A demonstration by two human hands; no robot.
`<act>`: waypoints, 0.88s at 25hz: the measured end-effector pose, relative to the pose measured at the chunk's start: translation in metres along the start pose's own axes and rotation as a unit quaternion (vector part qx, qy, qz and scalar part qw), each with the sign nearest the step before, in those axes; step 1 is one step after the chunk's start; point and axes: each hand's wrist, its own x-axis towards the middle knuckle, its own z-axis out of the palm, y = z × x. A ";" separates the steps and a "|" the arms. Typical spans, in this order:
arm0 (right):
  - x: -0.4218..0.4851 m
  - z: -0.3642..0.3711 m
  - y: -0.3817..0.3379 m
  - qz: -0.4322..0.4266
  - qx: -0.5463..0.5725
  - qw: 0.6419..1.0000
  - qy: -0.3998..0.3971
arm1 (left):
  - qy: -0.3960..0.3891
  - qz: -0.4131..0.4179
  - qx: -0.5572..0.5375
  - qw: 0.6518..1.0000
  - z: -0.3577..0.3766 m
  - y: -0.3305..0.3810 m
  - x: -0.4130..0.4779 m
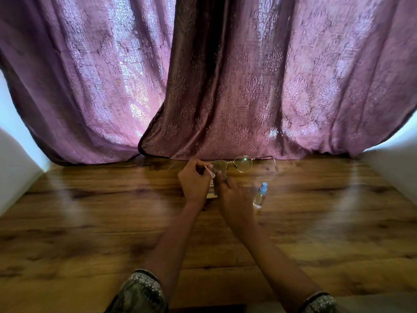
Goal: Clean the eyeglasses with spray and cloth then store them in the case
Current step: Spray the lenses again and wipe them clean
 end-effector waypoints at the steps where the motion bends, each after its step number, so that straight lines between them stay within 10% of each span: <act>1: 0.003 0.000 0.003 0.010 -0.003 1.000 0.007 | -0.001 0.005 0.002 1.000 0.000 0.001 -0.001; 22: 0.003 -0.004 -0.011 -0.014 -0.018 0.999 0.038 | -0.001 -0.015 0.046 0.999 -0.004 0.000 0.001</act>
